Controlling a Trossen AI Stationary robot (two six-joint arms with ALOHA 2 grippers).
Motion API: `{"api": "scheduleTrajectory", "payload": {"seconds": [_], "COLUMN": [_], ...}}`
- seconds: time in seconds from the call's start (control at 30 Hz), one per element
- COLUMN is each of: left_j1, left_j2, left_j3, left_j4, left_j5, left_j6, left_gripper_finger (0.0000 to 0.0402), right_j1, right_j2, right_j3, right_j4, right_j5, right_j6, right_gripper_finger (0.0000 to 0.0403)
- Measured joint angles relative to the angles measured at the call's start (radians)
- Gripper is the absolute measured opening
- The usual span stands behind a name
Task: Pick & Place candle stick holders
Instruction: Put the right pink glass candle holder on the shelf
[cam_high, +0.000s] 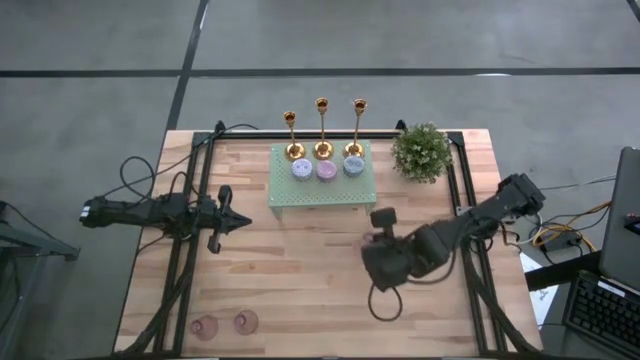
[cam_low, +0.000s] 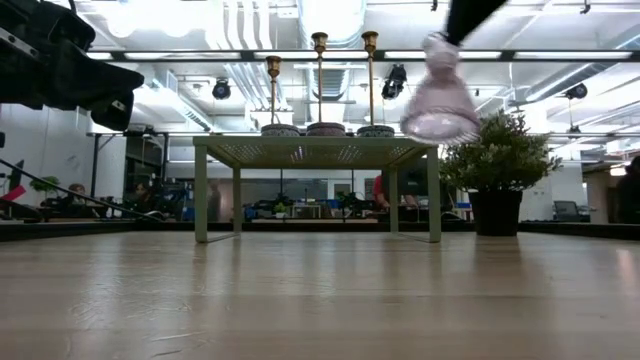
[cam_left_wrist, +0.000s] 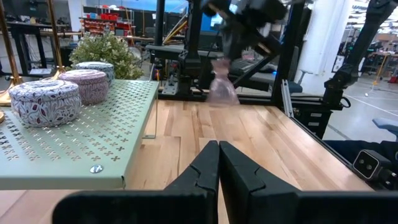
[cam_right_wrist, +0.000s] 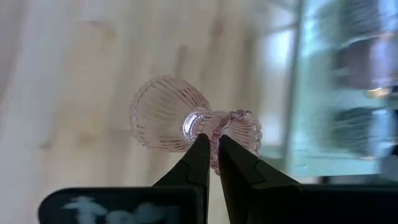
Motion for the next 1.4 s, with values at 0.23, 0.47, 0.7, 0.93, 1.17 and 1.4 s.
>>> {"api": "scheduleTrajectory", "payload": {"seconds": [0.23, 0.47, 0.7, 0.93, 1.17, 1.4], "left_j1": [0.000, 0.000, 0.000, 0.000, 0.000, 0.000], "left_j2": [0.000, 0.001, 0.001, 0.001, 0.001, 0.001], "left_j3": [0.000, 0.000, 0.000, 0.000, 0.000, 0.000], "left_j4": [0.000, 0.000, 0.000, 0.000, 0.000, 0.000], "left_j5": [0.000, 0.000, 0.000, 0.000, 0.000, 0.000], "left_j6": [0.000, 0.000, 0.000, 0.000, 0.000, 0.000], "left_gripper_finger": [0.0014, 0.0014, 0.0014, 0.0014, 0.0014, 0.0014], "right_j1": [-0.113, -0.219, -0.327, -0.387, -0.402, -0.418], "right_j2": [-0.001, -0.001, -0.001, -0.001, -0.001, -0.001], "right_j3": [0.083, 0.163, 0.179, 0.155, 0.130, 0.124], "right_j4": [-0.031, -0.068, -0.073, -0.064, -0.029, -0.010], "right_j5": [0.058, 0.058, 0.061, 0.058, 0.058, 0.057], "right_j6": [-0.148, -0.248, -0.341, -0.381, -0.411, -0.414], "right_gripper_finger": [0.0017, 0.0017, 0.0017, 0.0017, 0.0017, 0.0017]}}
